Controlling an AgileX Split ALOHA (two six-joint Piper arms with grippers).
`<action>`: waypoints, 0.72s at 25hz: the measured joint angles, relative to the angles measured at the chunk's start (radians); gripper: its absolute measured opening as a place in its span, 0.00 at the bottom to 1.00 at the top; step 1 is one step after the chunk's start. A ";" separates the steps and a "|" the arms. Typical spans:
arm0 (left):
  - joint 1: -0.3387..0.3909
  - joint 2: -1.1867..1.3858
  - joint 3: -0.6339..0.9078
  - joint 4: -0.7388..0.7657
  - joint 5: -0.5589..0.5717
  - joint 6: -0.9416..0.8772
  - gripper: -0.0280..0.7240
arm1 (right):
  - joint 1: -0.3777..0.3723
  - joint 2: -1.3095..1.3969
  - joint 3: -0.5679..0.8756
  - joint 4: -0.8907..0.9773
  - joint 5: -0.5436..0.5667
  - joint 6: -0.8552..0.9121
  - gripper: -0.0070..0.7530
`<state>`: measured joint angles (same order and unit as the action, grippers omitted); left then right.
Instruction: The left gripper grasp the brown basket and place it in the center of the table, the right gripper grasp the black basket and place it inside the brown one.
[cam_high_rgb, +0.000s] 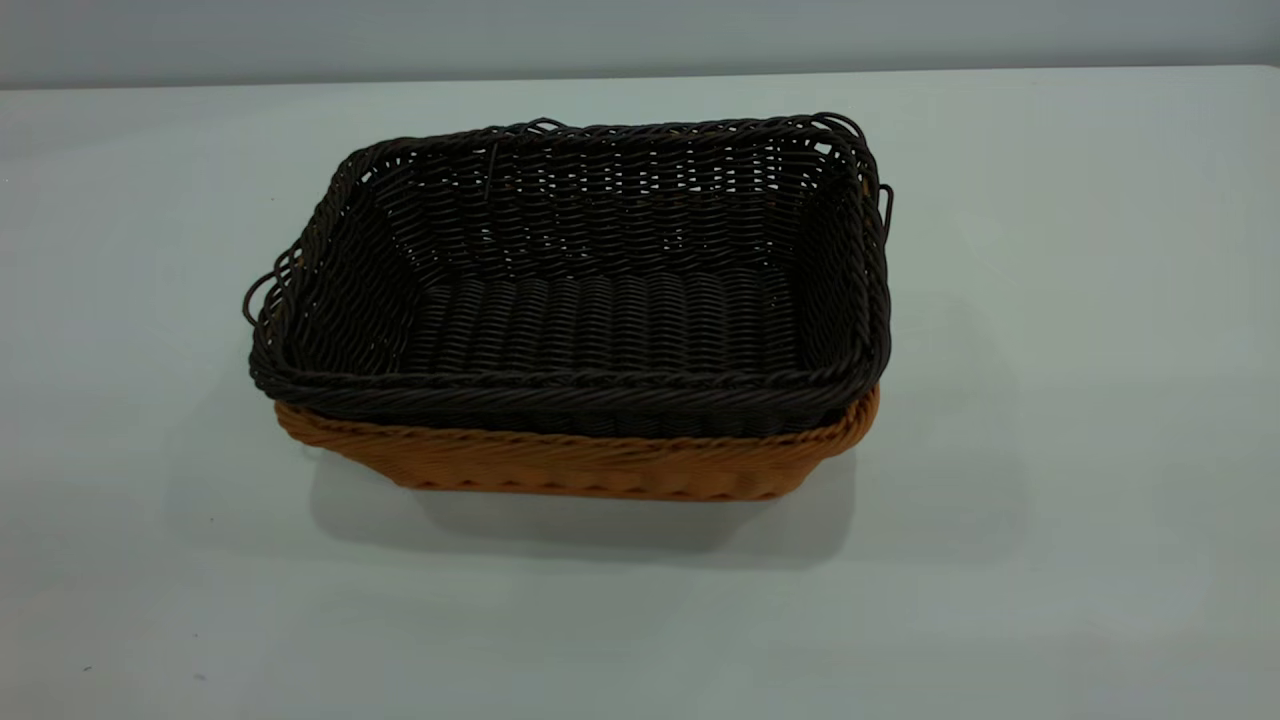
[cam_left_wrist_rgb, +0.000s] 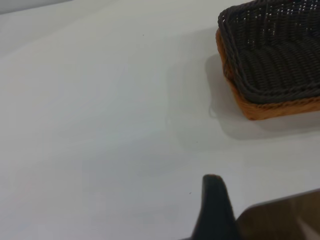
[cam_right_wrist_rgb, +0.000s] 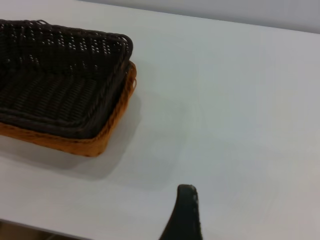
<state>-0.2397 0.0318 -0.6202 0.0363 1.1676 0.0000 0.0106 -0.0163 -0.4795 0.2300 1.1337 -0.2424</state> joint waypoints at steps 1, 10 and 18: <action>0.000 0.000 0.000 0.000 0.000 0.000 0.67 | 0.000 0.000 0.001 0.003 0.000 0.003 0.78; 0.000 0.000 0.098 -0.002 -0.032 -0.035 0.67 | 0.000 0.000 0.001 0.004 -0.003 0.004 0.78; 0.000 0.000 0.131 -0.014 -0.054 -0.035 0.67 | 0.000 0.000 0.001 0.004 -0.003 0.005 0.78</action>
<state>-0.2397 0.0318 -0.4895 0.0225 1.1136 -0.0347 0.0106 -0.0163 -0.4787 0.2335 1.1311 -0.2372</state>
